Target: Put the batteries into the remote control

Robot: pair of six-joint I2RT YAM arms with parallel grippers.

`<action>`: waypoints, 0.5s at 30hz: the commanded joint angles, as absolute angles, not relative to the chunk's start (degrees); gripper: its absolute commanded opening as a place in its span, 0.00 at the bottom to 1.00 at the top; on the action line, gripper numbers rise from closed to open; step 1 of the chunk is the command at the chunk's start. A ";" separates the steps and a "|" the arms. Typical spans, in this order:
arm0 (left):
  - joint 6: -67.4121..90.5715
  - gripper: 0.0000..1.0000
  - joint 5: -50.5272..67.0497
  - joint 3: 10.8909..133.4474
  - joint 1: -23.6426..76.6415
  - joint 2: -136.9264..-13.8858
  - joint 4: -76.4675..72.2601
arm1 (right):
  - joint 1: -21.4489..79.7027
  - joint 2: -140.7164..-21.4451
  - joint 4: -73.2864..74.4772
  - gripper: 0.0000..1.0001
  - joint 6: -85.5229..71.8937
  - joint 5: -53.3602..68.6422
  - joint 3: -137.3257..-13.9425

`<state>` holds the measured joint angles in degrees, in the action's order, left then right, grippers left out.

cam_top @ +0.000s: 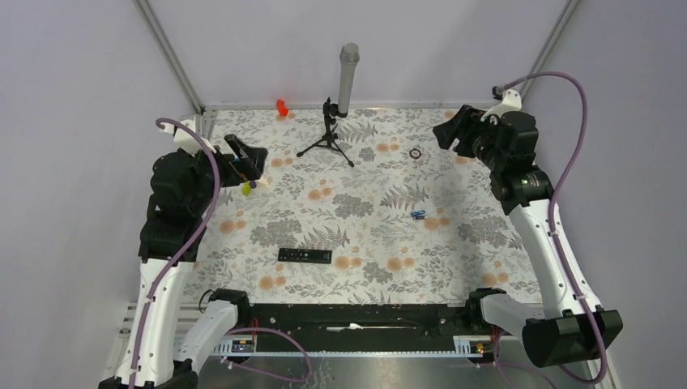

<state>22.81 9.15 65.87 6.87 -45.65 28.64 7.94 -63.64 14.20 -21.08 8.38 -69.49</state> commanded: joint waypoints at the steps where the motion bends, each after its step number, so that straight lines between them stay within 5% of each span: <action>1: 25.58 0.99 2.64 61.72 6.59 -45.96 28.65 | 8.47 -65.71 8.66 0.74 -24.56 21.33 -64.14; 10: 29.93 0.99 -0.91 56.77 6.38 -47.12 30.13 | 35.54 -71.52 -4.76 0.80 -20.75 17.42 -52.82; 15: 28.60 0.99 -8.88 56.83 6.33 -43.45 31.60 | 49.40 -77.78 -5.28 0.85 -5.86 13.64 -51.53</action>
